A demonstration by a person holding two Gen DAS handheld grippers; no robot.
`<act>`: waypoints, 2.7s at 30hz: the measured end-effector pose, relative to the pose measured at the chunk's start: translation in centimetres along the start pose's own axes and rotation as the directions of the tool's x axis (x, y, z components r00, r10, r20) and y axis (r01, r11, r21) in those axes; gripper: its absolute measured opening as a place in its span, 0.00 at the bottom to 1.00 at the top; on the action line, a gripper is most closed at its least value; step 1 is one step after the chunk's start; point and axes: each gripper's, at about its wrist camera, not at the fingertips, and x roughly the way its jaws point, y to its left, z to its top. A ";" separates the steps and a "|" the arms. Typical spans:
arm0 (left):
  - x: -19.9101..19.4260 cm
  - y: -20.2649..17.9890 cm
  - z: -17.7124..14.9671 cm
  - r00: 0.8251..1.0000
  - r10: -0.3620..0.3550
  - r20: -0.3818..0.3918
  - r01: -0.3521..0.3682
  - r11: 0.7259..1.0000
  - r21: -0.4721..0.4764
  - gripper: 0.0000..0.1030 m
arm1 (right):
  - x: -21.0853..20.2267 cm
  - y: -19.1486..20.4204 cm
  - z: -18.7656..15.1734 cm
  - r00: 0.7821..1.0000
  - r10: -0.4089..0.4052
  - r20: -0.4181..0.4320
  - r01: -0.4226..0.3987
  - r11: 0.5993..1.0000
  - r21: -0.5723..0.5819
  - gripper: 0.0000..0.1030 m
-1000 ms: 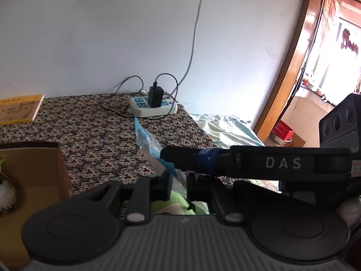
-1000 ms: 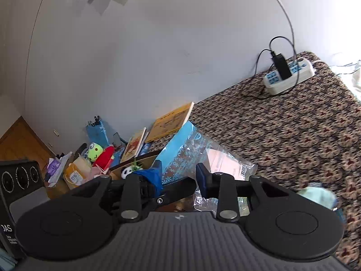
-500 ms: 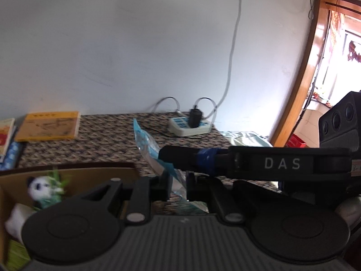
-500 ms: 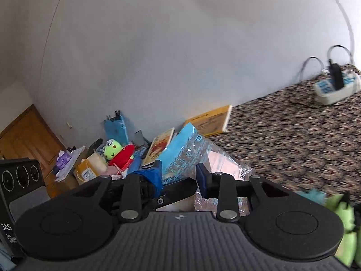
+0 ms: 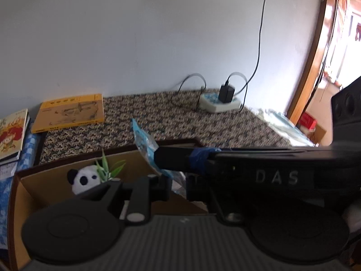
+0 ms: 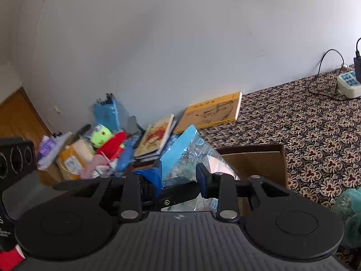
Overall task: Organize soft objects
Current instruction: 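Carry the foil bag into the box and open the right gripper, then move the open right gripper back to the green plush toy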
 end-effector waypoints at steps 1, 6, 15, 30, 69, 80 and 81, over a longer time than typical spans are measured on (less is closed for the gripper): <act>0.7 0.4 0.0 1.000 -0.001 -0.018 0.001 1.000 0.007 0.01 | 0.4 0.1 -0.2 1.000 -0.015 -0.001 0.015 1.000 -0.013 0.16; 3.8 1.9 -0.6 0.990 0.071 -0.122 -0.067 0.997 0.035 0.04 | 2.3 0.1 -0.9 0.996 -0.081 -0.033 0.080 0.996 -0.031 0.16; 3.6 2.6 -2.1 0.973 0.156 -0.168 -0.149 0.987 0.054 0.49 | 3.3 0.4 -2.1 0.990 -0.110 -0.087 0.107 0.994 -0.036 0.16; 0.1 2.2 -2.5 0.949 0.269 -0.168 -0.265 0.963 0.046 0.54 | 2.3 0.7 -3.1 0.989 -0.110 -0.102 0.110 0.994 -0.005 0.16; -0.5 -11.9 -0.5 0.852 0.495 -0.171 -0.493 0.868 0.058 0.60 | -10.6 -5.1 -2.7 0.997 -0.062 -0.034 0.063 0.998 0.011 0.16; 1.0 -17.7 0.1 0.890 0.434 -0.139 -0.427 0.901 0.083 0.61 | -15.4 -9.2 -3.0 0.995 -0.103 -0.006 0.104 0.993 0.048 0.16; 1.2 -18.2 0.1 0.895 0.424 -0.139 -0.416 0.905 0.086 0.61 | -15.8 -9.7 -3.1 0.994 -0.114 -0.005 0.114 0.992 0.054 0.17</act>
